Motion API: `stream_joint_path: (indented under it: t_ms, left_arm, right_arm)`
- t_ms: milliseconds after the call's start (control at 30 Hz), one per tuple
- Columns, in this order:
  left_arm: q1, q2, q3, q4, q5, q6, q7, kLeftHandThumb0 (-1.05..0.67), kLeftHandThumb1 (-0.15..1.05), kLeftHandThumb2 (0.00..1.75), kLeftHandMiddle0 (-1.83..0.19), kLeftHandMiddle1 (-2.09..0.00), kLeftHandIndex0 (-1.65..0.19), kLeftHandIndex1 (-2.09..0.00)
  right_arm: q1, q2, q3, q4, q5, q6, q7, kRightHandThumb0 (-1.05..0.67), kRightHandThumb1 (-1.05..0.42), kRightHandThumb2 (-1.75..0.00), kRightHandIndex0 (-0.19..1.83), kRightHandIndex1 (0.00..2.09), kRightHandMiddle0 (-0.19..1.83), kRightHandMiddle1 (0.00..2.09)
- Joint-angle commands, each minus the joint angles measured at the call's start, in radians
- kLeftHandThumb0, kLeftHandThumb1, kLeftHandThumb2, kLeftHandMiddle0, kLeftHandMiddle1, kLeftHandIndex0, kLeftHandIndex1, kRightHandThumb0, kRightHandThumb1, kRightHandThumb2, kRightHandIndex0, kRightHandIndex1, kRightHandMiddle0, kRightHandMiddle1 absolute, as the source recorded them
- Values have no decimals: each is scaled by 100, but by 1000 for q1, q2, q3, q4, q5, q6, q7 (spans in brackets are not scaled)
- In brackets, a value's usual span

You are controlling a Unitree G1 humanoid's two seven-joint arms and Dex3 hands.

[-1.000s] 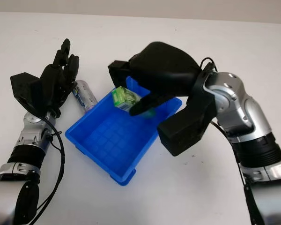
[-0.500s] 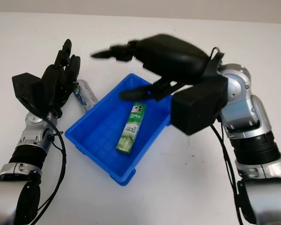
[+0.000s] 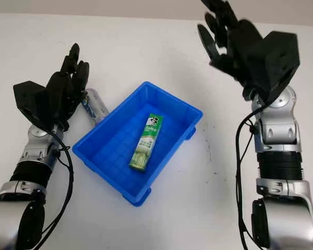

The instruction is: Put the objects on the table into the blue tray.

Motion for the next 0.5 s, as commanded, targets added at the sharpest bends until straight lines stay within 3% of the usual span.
stream_joint_path:
  t_ms: [0, 467]
  left_arm:
    - [3, 14, 2, -12, -3, -2, -5, -78, 105, 49, 15, -5, 14, -5]
    - [-4, 32, -4, -14, 5, -3, -15, -79, 105, 48, 13, -6, 12, -6]
  right_arm:
    - [34, 4, -24, -16, 14, 18, -16, -77, -105, -78, -19, 0, -19, 0]
    - [138, 108, -48, 3, 53, -55, -128, -76, -105, -82, -19, 0, -19, 0]
